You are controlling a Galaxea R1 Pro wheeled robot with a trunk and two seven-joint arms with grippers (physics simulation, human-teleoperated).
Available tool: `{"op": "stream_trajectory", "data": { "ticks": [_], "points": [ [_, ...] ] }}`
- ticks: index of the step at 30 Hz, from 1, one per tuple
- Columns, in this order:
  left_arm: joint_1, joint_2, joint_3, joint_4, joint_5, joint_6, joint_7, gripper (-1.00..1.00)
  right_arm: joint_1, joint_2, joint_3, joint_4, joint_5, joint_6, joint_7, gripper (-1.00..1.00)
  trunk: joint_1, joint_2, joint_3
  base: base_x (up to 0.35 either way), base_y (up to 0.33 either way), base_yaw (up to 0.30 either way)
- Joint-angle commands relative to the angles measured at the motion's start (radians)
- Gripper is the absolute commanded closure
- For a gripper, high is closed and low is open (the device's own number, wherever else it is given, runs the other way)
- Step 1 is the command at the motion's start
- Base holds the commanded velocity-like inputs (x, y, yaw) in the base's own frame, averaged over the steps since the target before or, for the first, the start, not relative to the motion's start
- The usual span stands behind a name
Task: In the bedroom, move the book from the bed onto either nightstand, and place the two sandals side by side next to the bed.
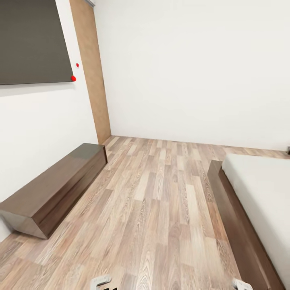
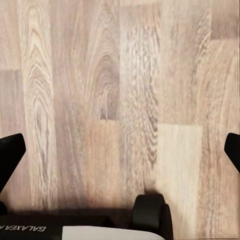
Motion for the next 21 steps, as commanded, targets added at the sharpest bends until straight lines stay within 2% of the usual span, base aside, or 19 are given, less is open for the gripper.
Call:
{"op": "stream_trajectory", "data": {
  "ticks": [1,15,21],
  "points": [
    [0.0,0.0,0.002,0.001,0.01,-0.001,-0.005,-1.0,-0.002,0.0,-0.005,0.002,-0.009,0.007,0.003,-1.0,0.0,0.0,-0.001,0.0,0.0,-0.289],
    [0.0,0.0,0.002,0.001,0.01,-0.001,-0.005,-1.0,-0.001,0.001,-0.004,0.002,-0.009,0.007,0.003,-1.0,0.0,0.0,-0.001,0.0,0.0,-0.282],
    [0.0,0.0,0.002,0.001,0.01,-0.001,-0.005,-1.0,-0.001,0.001,-0.004,0.002,-0.009,0.007,0.003,-1.0,0.0,0.0,-0.001,0.0,0.0,-0.215]
  ]
}}
